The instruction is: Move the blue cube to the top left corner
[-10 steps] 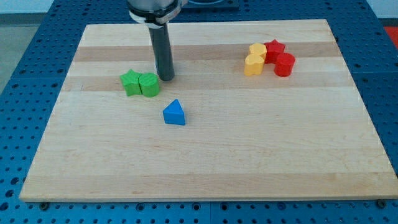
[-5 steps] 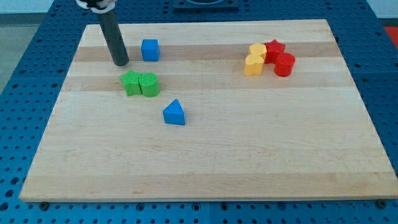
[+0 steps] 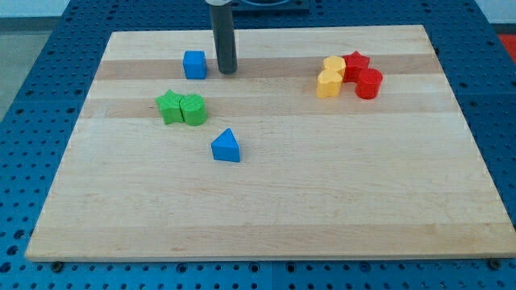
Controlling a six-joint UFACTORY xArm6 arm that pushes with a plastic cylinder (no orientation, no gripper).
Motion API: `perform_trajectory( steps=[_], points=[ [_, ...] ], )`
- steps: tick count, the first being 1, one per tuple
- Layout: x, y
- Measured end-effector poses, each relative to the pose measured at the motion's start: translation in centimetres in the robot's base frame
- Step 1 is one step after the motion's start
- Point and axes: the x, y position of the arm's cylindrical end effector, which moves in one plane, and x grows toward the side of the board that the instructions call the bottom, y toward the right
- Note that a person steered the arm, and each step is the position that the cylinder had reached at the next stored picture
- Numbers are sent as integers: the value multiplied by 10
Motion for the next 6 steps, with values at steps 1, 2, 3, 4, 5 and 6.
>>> perform_trajectory(
  steps=[1, 2, 3, 4, 5, 6],
  points=[
    [-1, -23],
    [-1, -50],
    [-1, -80],
    [-1, -106],
    [-1, -127],
    [1, -78]
  ],
)
